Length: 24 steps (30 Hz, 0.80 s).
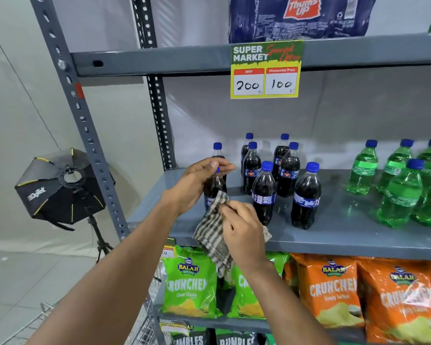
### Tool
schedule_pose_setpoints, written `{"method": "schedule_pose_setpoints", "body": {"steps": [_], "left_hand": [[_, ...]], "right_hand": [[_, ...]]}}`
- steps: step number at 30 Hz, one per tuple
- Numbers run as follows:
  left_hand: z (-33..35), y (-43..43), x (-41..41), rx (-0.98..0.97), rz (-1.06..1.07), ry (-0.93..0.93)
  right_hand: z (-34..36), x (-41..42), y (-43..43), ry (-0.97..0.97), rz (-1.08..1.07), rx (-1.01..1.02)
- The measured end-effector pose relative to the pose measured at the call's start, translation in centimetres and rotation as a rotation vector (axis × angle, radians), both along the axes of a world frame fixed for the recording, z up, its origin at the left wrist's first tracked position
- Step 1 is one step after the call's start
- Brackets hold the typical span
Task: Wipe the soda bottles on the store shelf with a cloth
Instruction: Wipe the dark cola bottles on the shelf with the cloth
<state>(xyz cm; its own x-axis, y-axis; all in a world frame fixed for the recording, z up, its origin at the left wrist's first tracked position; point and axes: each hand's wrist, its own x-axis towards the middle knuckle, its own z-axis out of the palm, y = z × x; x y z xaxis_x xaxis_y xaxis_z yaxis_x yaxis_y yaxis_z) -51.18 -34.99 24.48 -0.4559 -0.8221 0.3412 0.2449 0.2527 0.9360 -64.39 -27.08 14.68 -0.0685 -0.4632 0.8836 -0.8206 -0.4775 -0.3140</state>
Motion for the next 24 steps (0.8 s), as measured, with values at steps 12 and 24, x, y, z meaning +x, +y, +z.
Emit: {"method": "schedule_pose_setpoints", "body": {"steps": [12,24], "left_hand": [[0.2,0.1,0.0,0.027,-0.001,-0.004],[0.3,-0.1,0.1,0.073,-0.007,0.001]], "right_hand": [[-0.1,0.9,-0.6,0.042,0.021,-0.074],[2.3,0.6,-1.1,-0.001,0.056,-0.096]]}}
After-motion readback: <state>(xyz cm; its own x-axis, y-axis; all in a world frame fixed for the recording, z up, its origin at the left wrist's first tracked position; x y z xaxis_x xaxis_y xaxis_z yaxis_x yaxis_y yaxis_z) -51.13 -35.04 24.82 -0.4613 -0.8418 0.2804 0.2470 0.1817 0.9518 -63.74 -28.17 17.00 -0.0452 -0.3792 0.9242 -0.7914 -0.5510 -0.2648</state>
